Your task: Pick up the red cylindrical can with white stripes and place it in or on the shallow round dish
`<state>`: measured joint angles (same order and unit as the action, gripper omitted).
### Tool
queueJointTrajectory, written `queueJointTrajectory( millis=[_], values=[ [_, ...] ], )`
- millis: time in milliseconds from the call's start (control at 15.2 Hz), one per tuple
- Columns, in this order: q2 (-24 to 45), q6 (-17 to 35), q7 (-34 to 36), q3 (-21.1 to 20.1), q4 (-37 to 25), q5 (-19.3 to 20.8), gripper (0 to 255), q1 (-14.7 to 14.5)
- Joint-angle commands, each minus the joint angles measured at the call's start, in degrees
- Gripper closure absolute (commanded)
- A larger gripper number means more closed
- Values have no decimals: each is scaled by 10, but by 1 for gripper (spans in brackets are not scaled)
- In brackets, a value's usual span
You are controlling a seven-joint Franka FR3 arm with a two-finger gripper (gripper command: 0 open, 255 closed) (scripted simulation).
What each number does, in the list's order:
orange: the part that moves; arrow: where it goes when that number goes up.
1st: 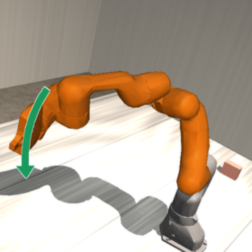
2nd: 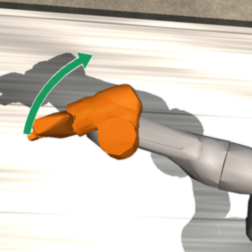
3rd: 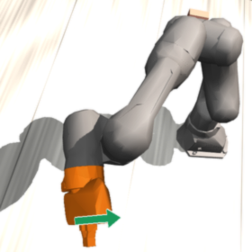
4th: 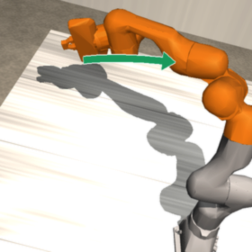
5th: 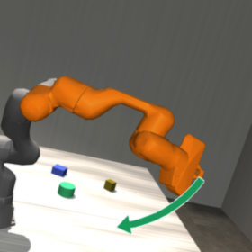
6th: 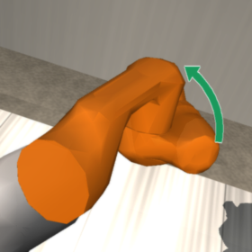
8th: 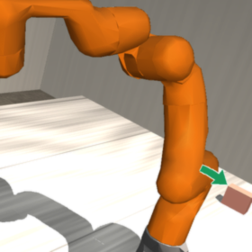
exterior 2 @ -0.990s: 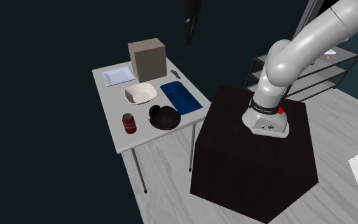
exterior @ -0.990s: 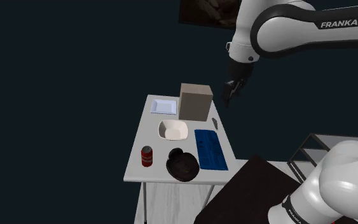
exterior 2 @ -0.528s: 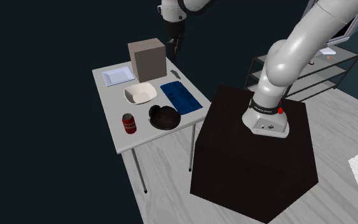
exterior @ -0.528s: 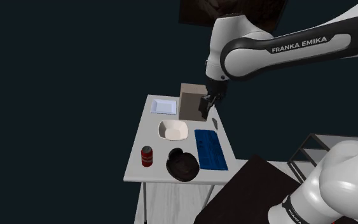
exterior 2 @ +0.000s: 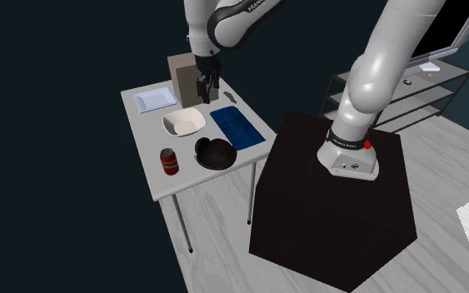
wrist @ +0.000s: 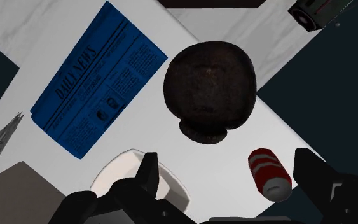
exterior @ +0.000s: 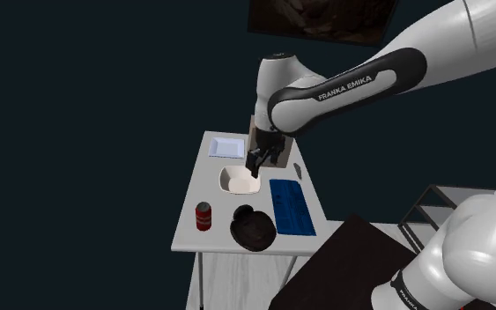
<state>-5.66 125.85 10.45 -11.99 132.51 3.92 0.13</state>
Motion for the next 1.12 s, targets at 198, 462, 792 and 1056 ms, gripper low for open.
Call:
queueJointTrajectory(
  millis=[198,462,792,1056],
  values=[
    [108,60,42,-9,-45,20,0,-7],
    [197,91,74,-9,-100,40,0,-19],
    [308,115,105,-2,-185,59,0,-39],
    [397,123,121,6,-268,67,0,-57]
  ],
)
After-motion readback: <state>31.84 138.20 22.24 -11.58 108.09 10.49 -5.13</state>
